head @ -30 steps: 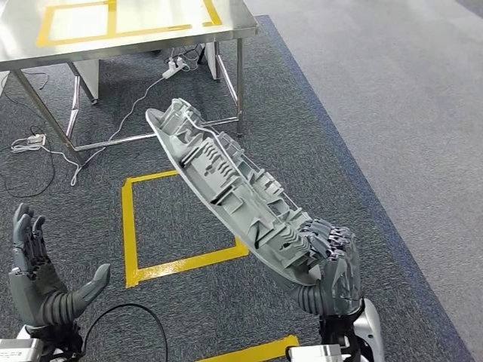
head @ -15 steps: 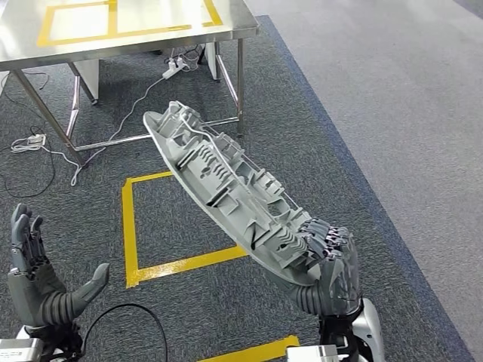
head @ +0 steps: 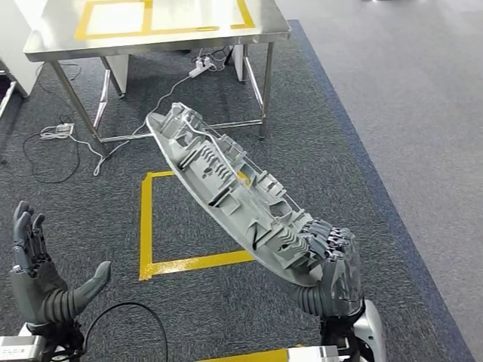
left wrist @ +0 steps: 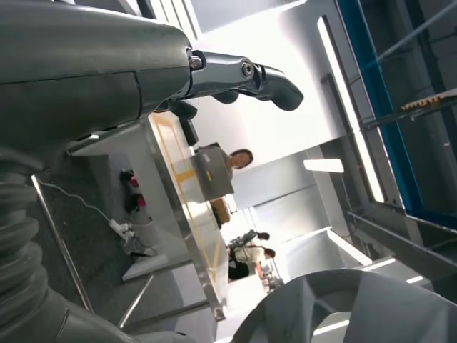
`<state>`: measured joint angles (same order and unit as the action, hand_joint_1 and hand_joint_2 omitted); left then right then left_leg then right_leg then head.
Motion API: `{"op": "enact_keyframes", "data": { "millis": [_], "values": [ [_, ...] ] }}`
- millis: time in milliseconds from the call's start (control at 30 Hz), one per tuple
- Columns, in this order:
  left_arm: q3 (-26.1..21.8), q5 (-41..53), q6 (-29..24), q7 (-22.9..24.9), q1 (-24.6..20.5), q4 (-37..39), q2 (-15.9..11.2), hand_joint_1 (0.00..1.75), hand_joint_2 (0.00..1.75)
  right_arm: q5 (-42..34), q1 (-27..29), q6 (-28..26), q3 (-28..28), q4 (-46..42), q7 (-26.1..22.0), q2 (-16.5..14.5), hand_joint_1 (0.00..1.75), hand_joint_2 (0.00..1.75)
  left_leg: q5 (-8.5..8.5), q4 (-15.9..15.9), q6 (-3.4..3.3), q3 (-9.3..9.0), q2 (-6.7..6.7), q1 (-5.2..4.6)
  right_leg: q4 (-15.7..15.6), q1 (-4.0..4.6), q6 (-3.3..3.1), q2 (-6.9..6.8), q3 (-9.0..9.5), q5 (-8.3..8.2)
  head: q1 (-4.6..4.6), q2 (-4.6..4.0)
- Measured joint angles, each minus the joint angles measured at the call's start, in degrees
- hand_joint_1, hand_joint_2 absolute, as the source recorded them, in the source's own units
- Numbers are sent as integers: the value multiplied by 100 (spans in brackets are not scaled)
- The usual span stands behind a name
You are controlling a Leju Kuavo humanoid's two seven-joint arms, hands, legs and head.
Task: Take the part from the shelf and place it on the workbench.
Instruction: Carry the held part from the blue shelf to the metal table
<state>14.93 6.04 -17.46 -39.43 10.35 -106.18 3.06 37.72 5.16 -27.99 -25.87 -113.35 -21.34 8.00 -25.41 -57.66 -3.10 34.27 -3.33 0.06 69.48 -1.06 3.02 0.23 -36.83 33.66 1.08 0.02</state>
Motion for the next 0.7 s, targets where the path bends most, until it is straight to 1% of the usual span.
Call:
{"op": "enact_keyframes", "data": {
  "millis": [33,67,100,133,167,200,233,267,300,333,367,400,433,467,500,533,567,600,633,667,700],
  "values": [
    [0,0,-1,0,0,0,0,0,175,0,-3,-1,1,0,1,0,175,175,-6,-12,19,-2,-71,6,-413,-14,-13,86,173,-223,-1,0],
    [0,-1,-2,0,-3,0,0,0,175,0,-5,-1,0,0,1,0,175,175,-12,-36,51,12,-138,5,-792,-33,-26,233,344,-376,-3,0],
    [1,-2,-2,0,-6,0,0,0,175,-1,-5,-1,-1,-1,-1,1,175,175,-7,-56,93,40,-203,12,-1048,-44,-40,358,468,-455,-6,0],
    [1,-2,-3,0,-6,0,0,0,175,-1,-4,-1,-1,-2,-2,1,175,175,2,-69,140,74,-263,24,-1159,-44,-58,449,527,-457,-7,0],
    [2,-3,-3,0,-3,0,0,0,175,-2,0,-1,-1,-3,-2,1,175,175,20,-74,189,105,-326,36,-1172,-35,-80,466,545,-441,-7,0],
    [2,-3,-4,0,2,-1,-1,0,175,-3,2,-1,1,-4,-1,1,175,175,36,-68,232,120,-389,51,-1180,-33,-110,404,553,-449,-8,0],
    [2,-3,-6,0,10,-1,-1,0,175,-3,1,-1,2,-4,0,0,175,175,25,-82,266,132,-377,50,-1200,-37,-142,342,568,-459,-8,0],
    [2,-3,-10,0,8,-2,-2,0,175,-9,-1,-1,4,-5,1,0,175,175,-34,-165,298,170,-284,41,-1221,-46,-176,278,585,-468,-30,0],
    [2,-3,-14,0,3,-2,-2,0,175,-15,-3,-1,5,-5,1,0,175,175,-156,-361,328,260,-138,33,-1240,-56,-208,213,600,-474,-55,0],
    [2,-3,-17,0,1,-2,-2,0,175,-24,-2,0,8,-6,1,0,175,175,-329,-680,355,407,40,34,-1244,-51,-232,151,608,-470,-76,0],
    [2,-3,-20,0,-2,-2,-2,0,175,-34,2,1,10,-6,2,0,175,175,-513,-1073,381,590,165,43,-1242,-45,-251,95,609,-463,-99,0],
    [2,-3,-20,0,0,-2,-2,0,175,-44,9,2,11,-5,5,0,175,175,-647,-1429,404,756,225,57,-1240,-40,-260,43,609,-457,-100,0],
    [2,-3,-20,0,3,-2,-3,0,175,-54,15,2,12,-5,8,0,175,175,-686,-1641,421,853,248,71,-1237,-38,-262,1,611,-450,-101,0],
    [2,-3,-20,0,4,-2,-3,0,175,-63,18,2,12,-4,10,0,175,175,-611,-1633,432,845,255,84,-1234,-39,-260,-31,616,-442,-102,0],
    [2,-4,-20,0,5,-2,-4,0,175,-70,19,0,12,-4,11,-1,175,175,-439,-1397,436,725,257,95,-1230,-41,-251,-53,629,-430,-103,0],
    [2,-4,-21,0,4,-2,-4,0,175,-72,19,-4,12,-4,11,-1,175,175,-229,-1004,430,528,264,104,-1226,-43,-238,-70,650,-412,-103,0],
    [2,-5,-22,0,3,-2,-4,0,175,-72,18,-9,12,-5,10,-2,175,175,-86,-625,417,329,272,101,-1221,-32,-218,-83,665,-392,-106,0],
    [2,-5,-25,0,0,-1,-4,0,175,-72,15,-13,13,-5,9,-3,175,175,-15,-320,390,172,278,94,-1213,-22,-192,-92,673,-373,-109,0],
    [2,-5,-28,0,2,0,-4,0,175,-70,11,-17,14,-5,9,-5,175,175,-10,-153,365,88,283,86,-1209,-11,-166,-99,673,-361,-106,0],
    [1,-5,-31,0,4,1,-5,0,175,-70,8,-21,16,-5,9,-7,175,175,-46,-109,347,66,282,81,-1203,1,-159,-102,666,-351,-105,0],
    [0,-7,-33,0,8,2,-5,0,175,-70,5,-23,19,-5,9,-8,175,175,-54,-84,332,64,279,81,-1201,0,-165,-104,664,-349,-102,0]
  ]
}}
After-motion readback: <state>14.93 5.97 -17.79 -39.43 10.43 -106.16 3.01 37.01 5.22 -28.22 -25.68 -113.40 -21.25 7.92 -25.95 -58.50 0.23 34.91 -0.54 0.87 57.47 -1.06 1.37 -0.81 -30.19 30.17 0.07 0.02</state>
